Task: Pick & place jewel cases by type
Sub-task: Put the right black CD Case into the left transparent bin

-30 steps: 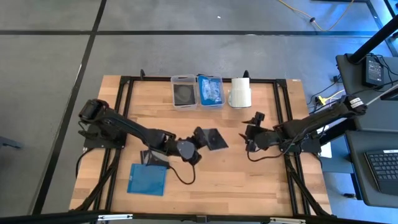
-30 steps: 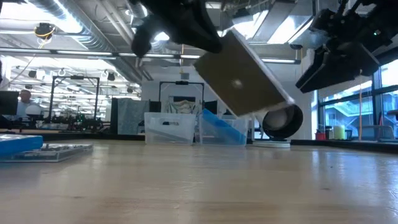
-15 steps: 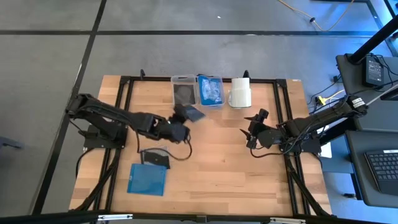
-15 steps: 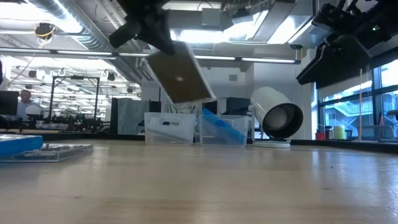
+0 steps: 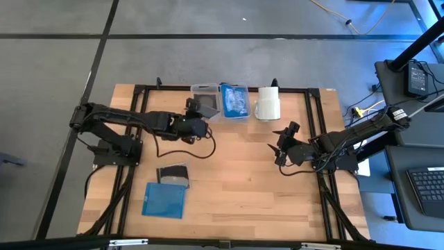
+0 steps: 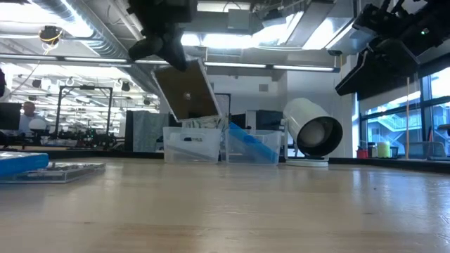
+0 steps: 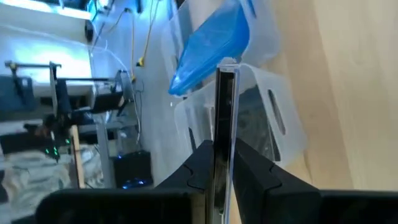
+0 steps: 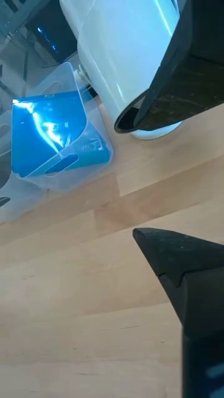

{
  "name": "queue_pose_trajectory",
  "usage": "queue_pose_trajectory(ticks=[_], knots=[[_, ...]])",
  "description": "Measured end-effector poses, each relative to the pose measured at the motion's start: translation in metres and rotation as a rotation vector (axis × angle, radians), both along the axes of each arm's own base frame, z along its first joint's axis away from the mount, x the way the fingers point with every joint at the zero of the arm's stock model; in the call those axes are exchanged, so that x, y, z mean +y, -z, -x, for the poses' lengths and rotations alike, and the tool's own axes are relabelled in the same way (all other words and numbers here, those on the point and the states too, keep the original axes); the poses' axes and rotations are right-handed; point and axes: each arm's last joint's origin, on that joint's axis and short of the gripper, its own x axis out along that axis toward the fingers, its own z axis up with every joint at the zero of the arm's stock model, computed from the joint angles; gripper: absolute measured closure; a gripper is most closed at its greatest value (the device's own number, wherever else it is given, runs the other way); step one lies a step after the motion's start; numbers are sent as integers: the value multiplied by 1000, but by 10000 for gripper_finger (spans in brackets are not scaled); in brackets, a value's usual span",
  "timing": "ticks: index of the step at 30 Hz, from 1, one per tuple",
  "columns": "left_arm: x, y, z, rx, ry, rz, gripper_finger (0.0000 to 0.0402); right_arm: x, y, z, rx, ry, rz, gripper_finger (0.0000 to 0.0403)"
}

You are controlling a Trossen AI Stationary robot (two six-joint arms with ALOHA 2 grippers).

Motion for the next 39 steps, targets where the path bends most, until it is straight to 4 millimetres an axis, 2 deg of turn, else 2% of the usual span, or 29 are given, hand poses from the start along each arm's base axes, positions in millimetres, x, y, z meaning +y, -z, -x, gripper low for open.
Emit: queue_pose_trajectory(ticks=[6, 12, 20, 29, 33, 39], knots=[[20, 0, 4, -53, -139, 28, 360, -1, 0, 0, 0, 10, 15, 130], [33, 21, -8, 6, -213, -12, 363, -7, 0, -1, 2, 43, 17, 130], [50, 69, -36, 157, -272, -120, 359, -13, 0, -3, 1, 78, 17, 130], [61, 123, -64, 322, -214, -221, 343, -16, 0, -3, 8, 86, 10, 130], [60, 133, -68, 410, -150, -234, 334, -16, 1, -3, 14, 84, 8, 130], [60, 135, -70, 394, -163, -243, 335, -15, 1, -2, 18, 77, 1, 130]])
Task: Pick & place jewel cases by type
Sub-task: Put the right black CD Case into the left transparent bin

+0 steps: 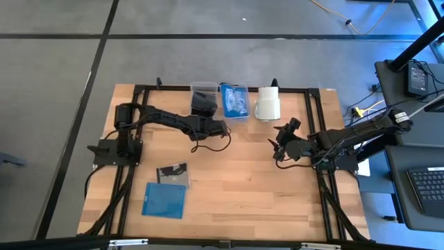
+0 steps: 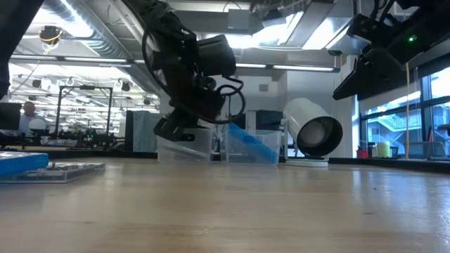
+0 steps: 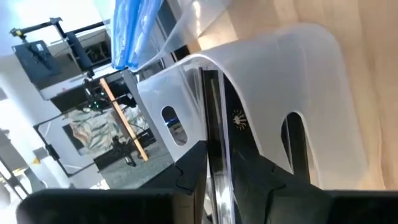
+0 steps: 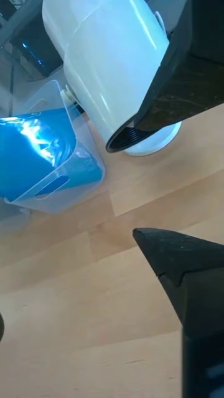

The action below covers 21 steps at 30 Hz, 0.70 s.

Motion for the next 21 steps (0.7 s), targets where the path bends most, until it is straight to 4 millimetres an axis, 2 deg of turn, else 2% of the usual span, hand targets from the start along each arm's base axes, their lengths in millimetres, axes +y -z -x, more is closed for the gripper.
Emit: queue_pose_trajectory(ticks=[4, 8, 17, 21], knots=[[-1, -1, -2, -61, -16, 1, 332, 0, 0, 0, 1, -1, 0, 130], [-7, -2, -7, -92, 9, 0, 311, 0, 0, 0, 2, -6, -6, 130], [-23, -5, -14, -119, 56, -45, 210, 0, 0, 0, 1, -6, -9, 130], [-25, -9, -13, -132, 71, -22, 187, 0, 0, 0, 0, -5, -10, 130]])
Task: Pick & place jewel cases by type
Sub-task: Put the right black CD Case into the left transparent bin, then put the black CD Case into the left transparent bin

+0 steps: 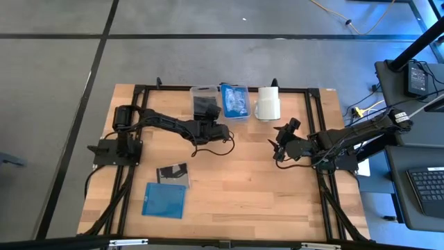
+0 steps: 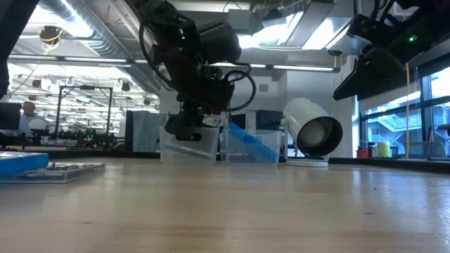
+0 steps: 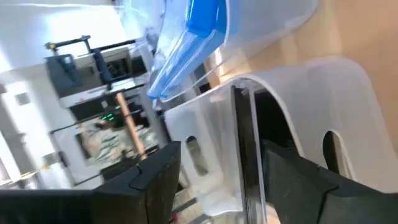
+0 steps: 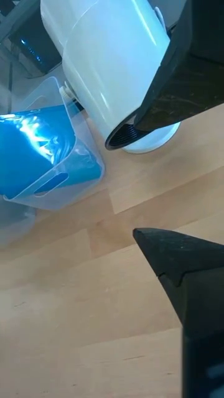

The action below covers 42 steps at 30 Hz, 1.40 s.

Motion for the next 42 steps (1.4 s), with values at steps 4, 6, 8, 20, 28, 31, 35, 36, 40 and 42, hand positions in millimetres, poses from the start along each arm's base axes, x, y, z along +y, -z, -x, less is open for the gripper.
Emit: queue_pose_trajectory(ticks=[4, 6, 8, 20, 28, 31, 35, 36, 40, 42], knots=[[-3, -13, 2, -85, 43, 112, 183, 0, 0, 0, -1, 1, -1, 130], [-4, -23, 4, -132, 68, 169, 183, 0, 0, 0, 1, 1, 0, 130], [-5, -36, 7, -179, 80, 190, 185, 0, 0, 0, 0, 1, -1, 130], [1, -114, 53, -554, 37, 502, 183, 0, 0, 0, -25, 28, -31, 130], [-31, -119, 76, -762, 5, 878, 186, 2, 5, -3, 16, -23, -75, 130], [-48, -100, 87, -765, -64, 953, 184, 3, 8, -7, 37, -36, -62, 130], [-74, -72, 101, -769, -214, 1058, 183, 6, 11, -16, 34, -69, -34, 130], [-80, -67, 104, -762, -254, 1080, 183, 7, 12, -18, 28, -78, -28, 130], [-96, -56, 118, -770, -482, 1127, 183, 10, 14, -29, 0, -110, -3, 130], [-103, -54, 123, -827, -624, 1145, 183, 11, 15, -36, -18, -129, 13, 130]])
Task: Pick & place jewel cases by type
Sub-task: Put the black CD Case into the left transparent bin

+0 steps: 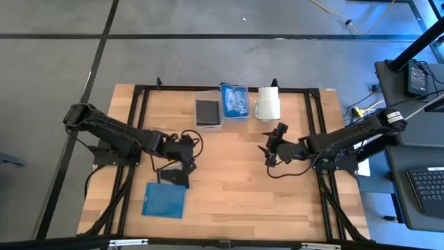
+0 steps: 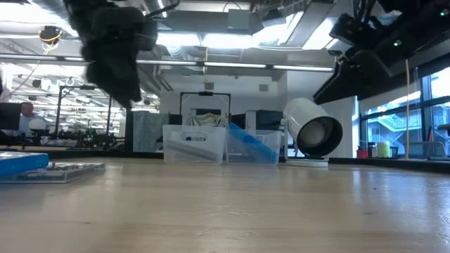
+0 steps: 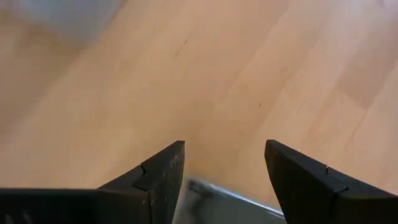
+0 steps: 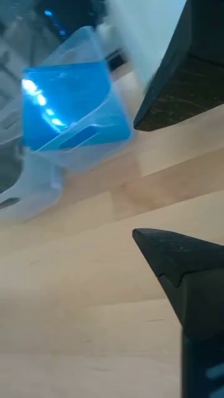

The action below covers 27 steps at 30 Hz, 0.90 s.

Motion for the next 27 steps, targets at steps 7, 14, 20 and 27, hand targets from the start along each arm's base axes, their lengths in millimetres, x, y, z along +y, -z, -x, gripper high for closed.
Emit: queue_pose_trajectory(ticks=[7, 14, 20, 27], knots=[[-20, 5, 16, 70, -253, 194, 186, 13, 4, -27, -48, -306, 28, 130], [-33, 9, 34, 182, -484, 290, 183, 22, 20, -42, -60, -474, -81, 130], [-42, 11, 51, 296, -645, 312, 184, 23, 35, -46, -8, -462, -106, 130], [-48, 14, 64, 326, -842, 321, 187, 25, 35, -47, -20, -476, -151, 130]])
